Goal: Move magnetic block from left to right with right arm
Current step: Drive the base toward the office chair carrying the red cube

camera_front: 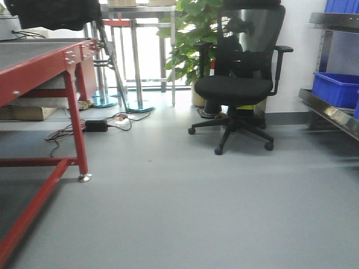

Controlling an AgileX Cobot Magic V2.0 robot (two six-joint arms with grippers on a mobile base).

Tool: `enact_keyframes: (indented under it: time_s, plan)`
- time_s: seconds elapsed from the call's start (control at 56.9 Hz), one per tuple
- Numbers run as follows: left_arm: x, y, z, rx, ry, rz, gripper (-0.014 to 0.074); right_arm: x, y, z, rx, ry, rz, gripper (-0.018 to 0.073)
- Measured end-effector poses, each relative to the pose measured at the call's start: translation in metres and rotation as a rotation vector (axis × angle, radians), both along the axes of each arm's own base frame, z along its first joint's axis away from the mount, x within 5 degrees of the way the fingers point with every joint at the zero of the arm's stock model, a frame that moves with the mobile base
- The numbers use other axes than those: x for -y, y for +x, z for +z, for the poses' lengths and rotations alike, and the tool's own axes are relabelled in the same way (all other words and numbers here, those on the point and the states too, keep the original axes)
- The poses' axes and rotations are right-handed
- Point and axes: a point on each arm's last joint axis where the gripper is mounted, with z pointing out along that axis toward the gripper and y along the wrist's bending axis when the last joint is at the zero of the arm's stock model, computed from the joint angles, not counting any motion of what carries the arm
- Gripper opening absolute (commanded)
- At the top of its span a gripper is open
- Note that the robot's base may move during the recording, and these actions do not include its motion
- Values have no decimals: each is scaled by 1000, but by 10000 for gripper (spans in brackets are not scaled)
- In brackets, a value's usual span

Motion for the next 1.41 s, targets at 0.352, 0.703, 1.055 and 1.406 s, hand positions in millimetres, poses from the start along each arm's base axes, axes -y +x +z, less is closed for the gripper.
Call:
enact_keyframes:
  time_s: [0.352, 0.703, 1.055, 1.406]
  plan:
    - [0, 0, 0, 0, 0, 0, -126, 0, 0, 0, 0, 0, 0, 284]
    - [0, 0, 0, 0, 0, 0, -126, 0, 0, 0, 0, 0, 0, 284]
    - [0, 0, 0, 0, 0, 0, -126, 0, 0, 0, 0, 0, 0, 284]
    - [0, 0, 0, 0, 0, 0, -126, 0, 0, 0, 0, 0, 0, 284]
